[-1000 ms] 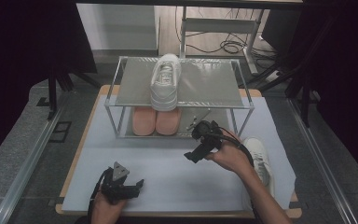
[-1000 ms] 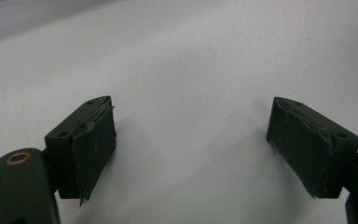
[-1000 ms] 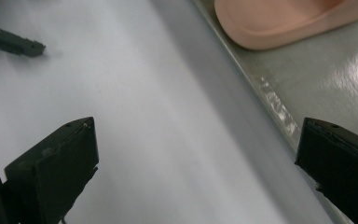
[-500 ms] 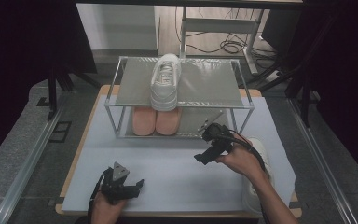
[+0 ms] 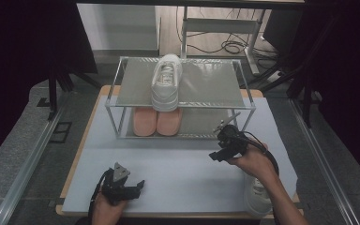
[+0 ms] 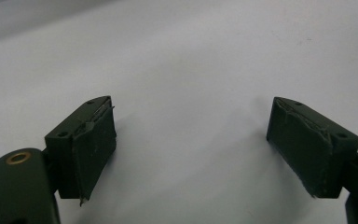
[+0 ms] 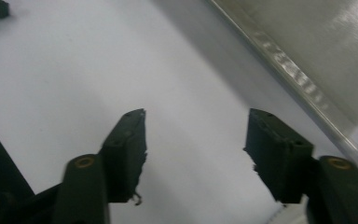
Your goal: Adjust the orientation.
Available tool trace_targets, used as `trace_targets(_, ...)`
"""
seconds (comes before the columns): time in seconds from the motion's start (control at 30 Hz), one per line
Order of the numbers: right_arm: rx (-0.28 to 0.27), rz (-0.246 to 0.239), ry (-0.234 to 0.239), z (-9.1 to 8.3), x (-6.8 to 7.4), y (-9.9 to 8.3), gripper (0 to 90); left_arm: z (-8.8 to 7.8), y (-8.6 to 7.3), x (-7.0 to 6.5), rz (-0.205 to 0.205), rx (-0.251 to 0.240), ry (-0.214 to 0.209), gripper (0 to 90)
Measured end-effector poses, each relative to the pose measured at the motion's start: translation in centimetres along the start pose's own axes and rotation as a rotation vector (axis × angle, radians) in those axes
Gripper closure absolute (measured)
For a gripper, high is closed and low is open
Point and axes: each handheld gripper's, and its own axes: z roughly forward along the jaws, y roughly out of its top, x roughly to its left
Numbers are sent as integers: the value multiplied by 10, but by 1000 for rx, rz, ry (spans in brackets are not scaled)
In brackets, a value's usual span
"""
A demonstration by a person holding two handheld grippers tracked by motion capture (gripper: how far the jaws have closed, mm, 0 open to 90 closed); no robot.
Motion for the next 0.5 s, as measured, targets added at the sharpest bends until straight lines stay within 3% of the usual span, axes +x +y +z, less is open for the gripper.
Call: trace_targets(0.5,19,80,-72,-11,-31,-29,817,0,0,0,-2,0,0,155)
